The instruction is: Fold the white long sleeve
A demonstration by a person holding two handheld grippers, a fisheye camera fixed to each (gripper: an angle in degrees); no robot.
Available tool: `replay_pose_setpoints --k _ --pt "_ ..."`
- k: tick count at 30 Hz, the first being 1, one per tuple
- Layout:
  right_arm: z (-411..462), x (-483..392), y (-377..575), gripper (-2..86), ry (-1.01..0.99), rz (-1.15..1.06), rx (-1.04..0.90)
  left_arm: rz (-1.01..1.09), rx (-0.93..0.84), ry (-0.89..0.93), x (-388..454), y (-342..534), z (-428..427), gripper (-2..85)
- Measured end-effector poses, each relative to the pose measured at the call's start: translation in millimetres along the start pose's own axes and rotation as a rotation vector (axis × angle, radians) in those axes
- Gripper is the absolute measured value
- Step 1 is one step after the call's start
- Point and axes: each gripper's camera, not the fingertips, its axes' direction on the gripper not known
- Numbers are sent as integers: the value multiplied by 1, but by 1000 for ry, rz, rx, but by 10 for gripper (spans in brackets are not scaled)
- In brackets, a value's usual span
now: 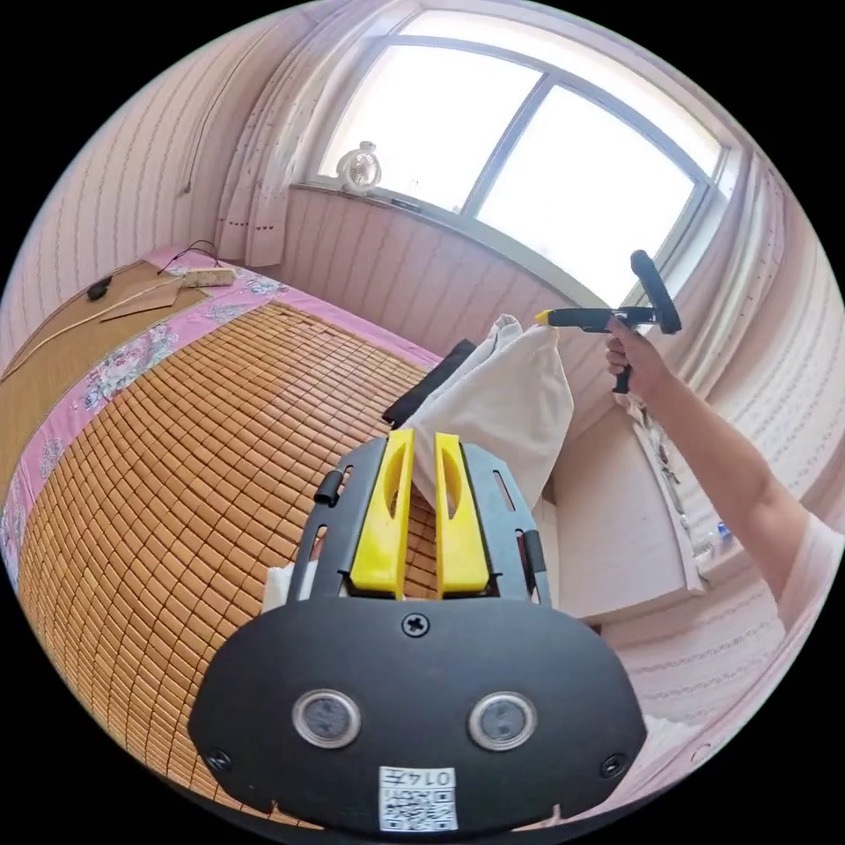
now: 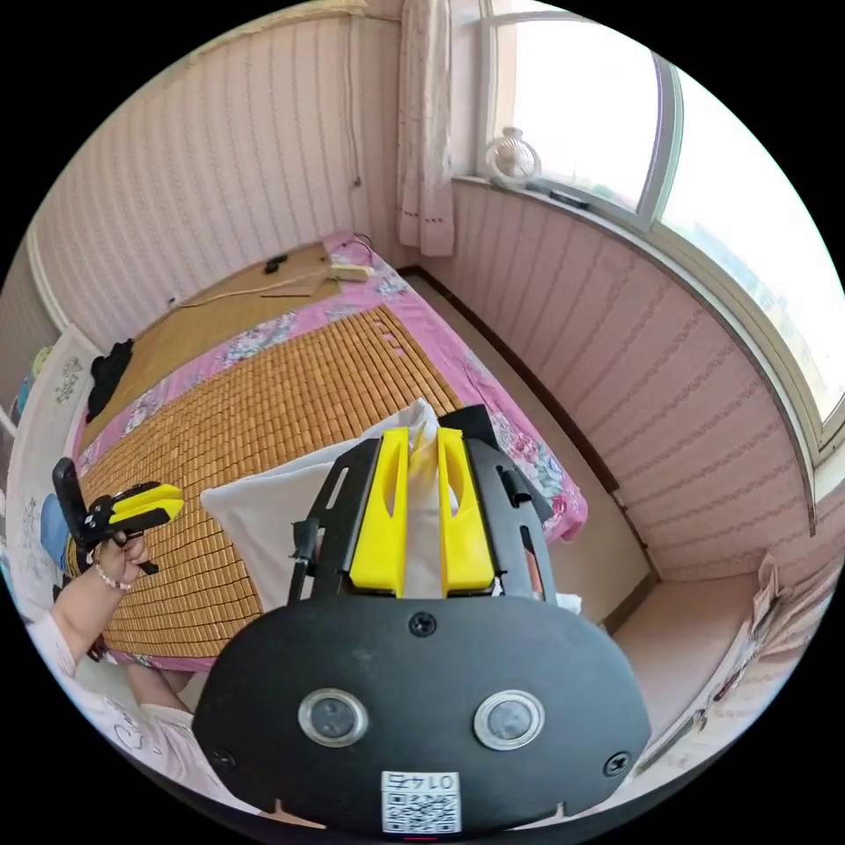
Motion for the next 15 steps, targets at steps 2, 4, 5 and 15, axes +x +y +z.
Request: replay_pose_setpoints --k 2,4,5,15 --pt "23 9 5 75 7 75 -46 -18 -88 -76 -11 5 18 56" --pt "29 1 31 75 -36 45 15 -47 -172 -107 -25 29 22 58" --pt "32 -7 55 75 -34 14 37 -62 -207 -102 -33 54 13 59" --pt "39 -95 306 72 -71 -134 -171 -305 -186 -389 8 343 -246 51"
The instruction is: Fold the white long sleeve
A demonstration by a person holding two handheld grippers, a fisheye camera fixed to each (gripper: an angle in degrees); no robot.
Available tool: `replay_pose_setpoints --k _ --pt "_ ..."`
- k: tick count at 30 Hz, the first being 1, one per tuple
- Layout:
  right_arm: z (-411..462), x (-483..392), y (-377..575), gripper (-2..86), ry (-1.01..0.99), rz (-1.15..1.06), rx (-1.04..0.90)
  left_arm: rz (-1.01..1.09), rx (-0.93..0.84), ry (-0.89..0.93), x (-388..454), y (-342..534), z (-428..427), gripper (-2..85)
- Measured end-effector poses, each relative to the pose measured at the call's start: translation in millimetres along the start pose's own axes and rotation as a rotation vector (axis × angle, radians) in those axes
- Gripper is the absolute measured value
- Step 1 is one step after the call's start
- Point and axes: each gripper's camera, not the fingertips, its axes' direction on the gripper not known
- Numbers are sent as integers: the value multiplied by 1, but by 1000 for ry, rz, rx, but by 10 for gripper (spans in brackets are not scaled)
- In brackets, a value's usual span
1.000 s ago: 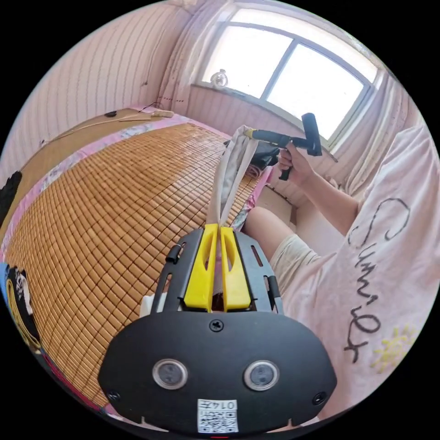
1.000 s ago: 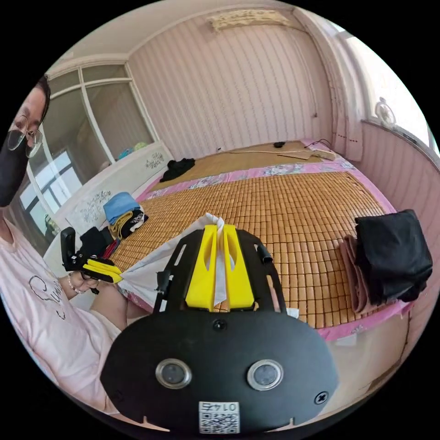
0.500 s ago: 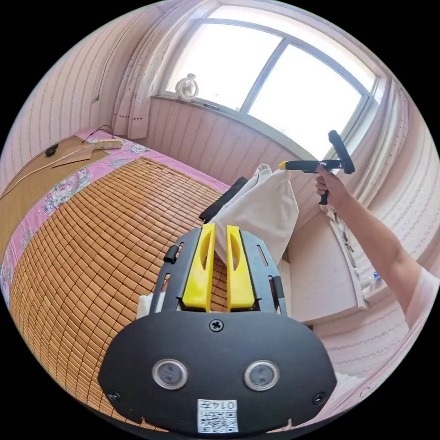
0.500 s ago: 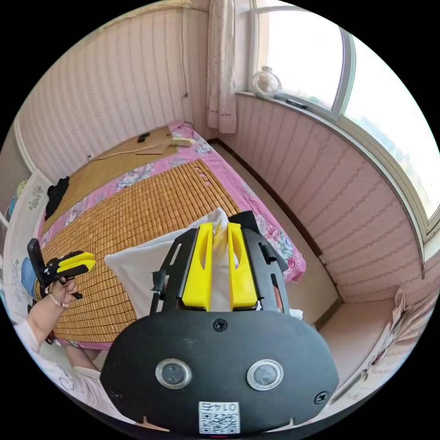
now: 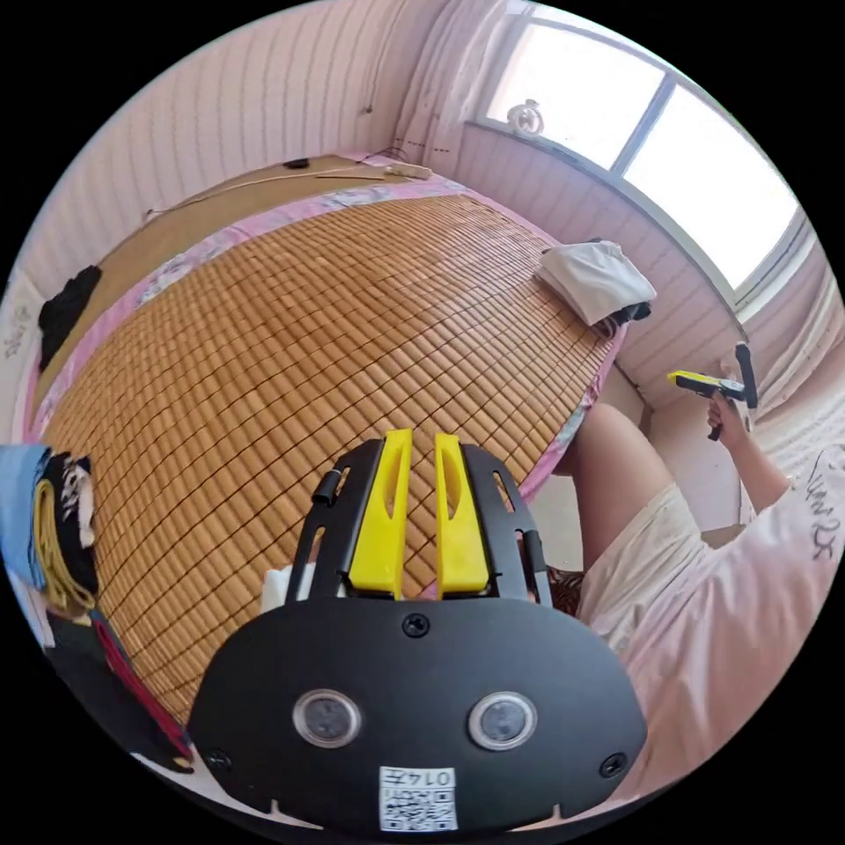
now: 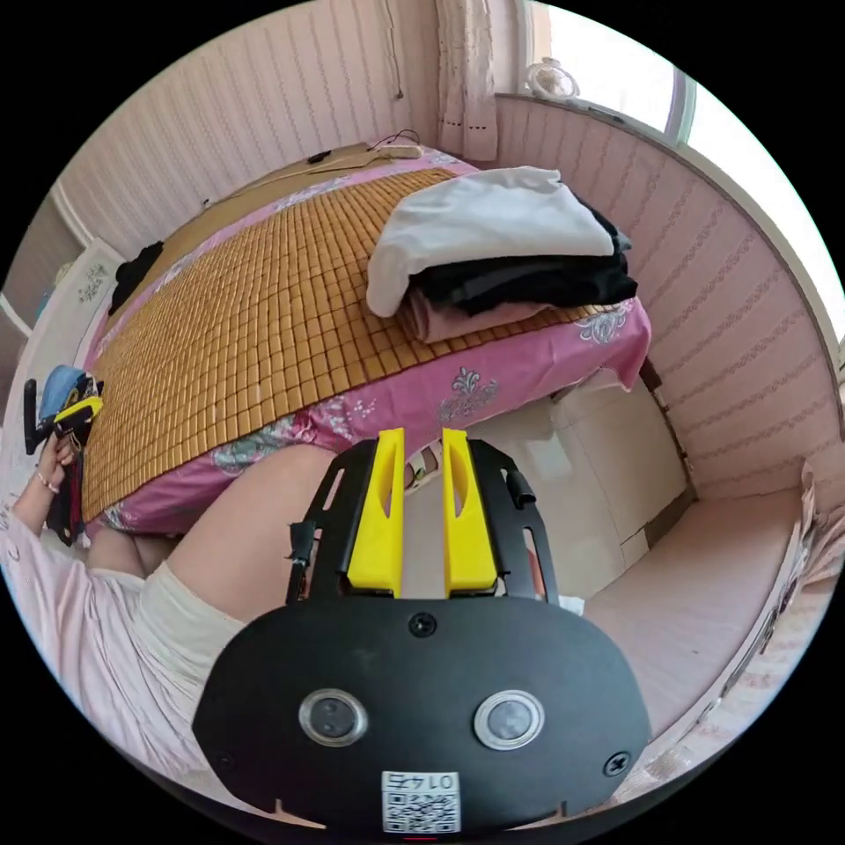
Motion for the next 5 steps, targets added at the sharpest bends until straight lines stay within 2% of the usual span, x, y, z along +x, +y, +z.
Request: replay_pose_setpoints --k 5 --pt "-12 -110 -6 84 -59 -356 68 -191 252 -275 -22 128 -117 47"
